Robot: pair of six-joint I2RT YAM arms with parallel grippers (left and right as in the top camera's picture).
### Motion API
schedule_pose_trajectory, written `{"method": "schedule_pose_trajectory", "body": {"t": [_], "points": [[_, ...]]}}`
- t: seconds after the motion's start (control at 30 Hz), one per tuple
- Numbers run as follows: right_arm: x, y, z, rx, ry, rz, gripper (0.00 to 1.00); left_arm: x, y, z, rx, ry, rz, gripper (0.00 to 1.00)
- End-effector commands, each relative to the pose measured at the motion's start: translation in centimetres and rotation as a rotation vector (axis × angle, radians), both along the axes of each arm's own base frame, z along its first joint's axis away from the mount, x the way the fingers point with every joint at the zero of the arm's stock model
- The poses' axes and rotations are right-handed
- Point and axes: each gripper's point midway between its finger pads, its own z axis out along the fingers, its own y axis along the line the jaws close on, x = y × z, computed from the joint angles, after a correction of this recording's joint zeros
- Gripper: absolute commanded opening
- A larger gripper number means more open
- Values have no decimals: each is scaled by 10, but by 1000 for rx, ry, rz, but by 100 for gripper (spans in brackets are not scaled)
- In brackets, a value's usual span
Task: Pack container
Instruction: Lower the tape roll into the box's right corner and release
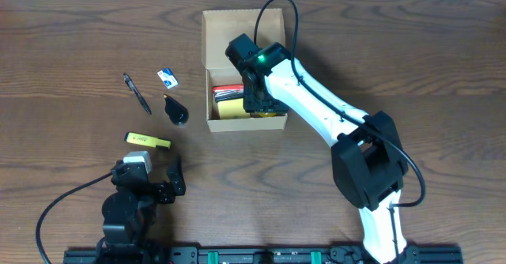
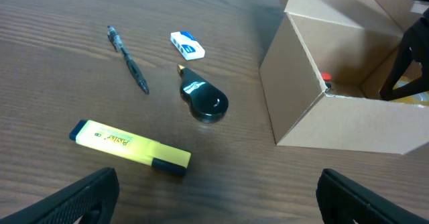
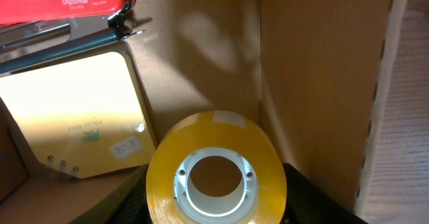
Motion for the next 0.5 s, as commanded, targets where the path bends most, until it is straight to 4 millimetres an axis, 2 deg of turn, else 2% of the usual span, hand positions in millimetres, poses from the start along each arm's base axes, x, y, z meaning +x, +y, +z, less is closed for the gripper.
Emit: {"method": "schedule_pose_trajectory", "body": {"t": [0.0,0.4,0.47], "points": [[2,-6,-7,-21,10,3,24,0,1,-6,10,7,7,95],[4,-4,-7,-14,1,3,45,0,1,-6,10,7,7,95],[4,-4,-7,-14,0,3,46,0,1,-6,10,7,7,95]]}}
